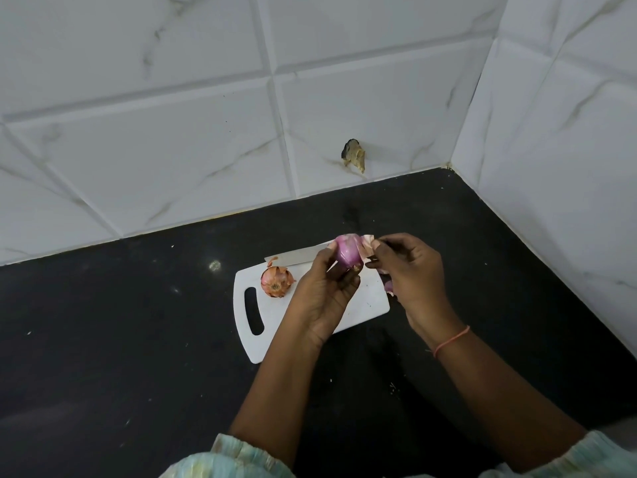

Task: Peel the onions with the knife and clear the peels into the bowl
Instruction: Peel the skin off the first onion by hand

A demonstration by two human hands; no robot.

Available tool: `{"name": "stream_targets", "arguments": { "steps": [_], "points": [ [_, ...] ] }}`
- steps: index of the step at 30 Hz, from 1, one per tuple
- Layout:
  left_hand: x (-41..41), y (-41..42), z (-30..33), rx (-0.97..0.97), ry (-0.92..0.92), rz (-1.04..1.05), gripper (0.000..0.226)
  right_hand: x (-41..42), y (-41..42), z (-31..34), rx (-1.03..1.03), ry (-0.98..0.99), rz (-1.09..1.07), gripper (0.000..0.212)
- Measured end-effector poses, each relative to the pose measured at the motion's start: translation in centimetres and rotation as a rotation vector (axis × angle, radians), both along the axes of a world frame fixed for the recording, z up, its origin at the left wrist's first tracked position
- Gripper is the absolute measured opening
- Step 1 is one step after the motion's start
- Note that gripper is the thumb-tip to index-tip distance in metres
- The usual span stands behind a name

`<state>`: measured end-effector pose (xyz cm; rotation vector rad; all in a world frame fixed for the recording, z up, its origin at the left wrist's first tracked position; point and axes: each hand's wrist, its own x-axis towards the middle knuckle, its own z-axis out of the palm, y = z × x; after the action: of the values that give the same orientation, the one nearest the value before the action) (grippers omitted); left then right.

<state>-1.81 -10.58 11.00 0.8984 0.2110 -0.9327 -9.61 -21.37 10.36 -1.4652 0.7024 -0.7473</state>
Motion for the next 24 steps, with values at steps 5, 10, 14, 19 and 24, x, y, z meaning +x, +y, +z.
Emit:
{"name": "stream_targets", "arguments": {
  "steps": [5,10,14,19,24],
  "points": [
    [0.3,0.0,-0.2,-0.048,0.01,0.032,0.035,-0.2,0.3,0.9,0.081,0.004,0.005,0.008],
    [0.2,0.0,-0.2,-0.036,-0.033,0.035,0.046,-0.6,0.6,1.7,0.172,0.002,0.005,0.008],
    [0.3,0.1,-0.7,-0.031,-0.013,0.028,0.036,-0.8,0.7,2.1,0.344,-0.048,0.037,0.014],
    [0.2,-0.1,-0.5,-0.075,0.012,0.008,0.024,-0.6,0.6,2.3,0.547,-0.226,0.083,0.013],
    [-0.4,-0.1,-0.4,-0.119,-0.096,-0.007,0.035,-0.5,0.6,2.4,0.562,-0.302,0.12,0.021]
  ]
}}
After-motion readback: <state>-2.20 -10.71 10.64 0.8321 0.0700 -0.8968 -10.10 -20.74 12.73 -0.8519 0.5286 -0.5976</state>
